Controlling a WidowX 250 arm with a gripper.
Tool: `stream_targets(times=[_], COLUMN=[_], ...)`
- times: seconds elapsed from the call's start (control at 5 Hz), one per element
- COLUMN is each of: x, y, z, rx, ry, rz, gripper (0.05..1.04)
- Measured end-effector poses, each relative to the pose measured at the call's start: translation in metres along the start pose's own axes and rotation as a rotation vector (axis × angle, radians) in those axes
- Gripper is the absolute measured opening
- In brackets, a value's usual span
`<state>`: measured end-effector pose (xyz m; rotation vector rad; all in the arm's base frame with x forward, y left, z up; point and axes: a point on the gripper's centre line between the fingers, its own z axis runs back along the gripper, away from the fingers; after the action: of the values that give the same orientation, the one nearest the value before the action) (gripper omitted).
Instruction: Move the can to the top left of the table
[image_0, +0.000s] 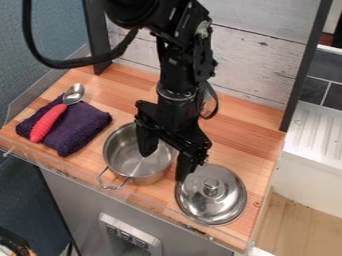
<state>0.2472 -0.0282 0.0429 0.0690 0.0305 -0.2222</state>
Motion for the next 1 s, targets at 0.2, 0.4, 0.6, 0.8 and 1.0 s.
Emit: stream_targets(times=[0.2,0.4,0.6,0.8,1.0], x=[-0.002,0.025,0.055,0.088,0.112], y=[-0.002,-0.003,-0.002,-0.002,-0.003], z=[-0.006,-0.003,-0.003,-0.012,-0.023], rx=[-0.007,-0.030,-0.033,-0.038,-0.040], ry=[0.027,0.005,-0.025,-0.053,-0.062], rz=[-0.003,-0.026,-0.056,-0.063,-0.046], gripper=[1.001,1.001,1.001,1.001,1.001])
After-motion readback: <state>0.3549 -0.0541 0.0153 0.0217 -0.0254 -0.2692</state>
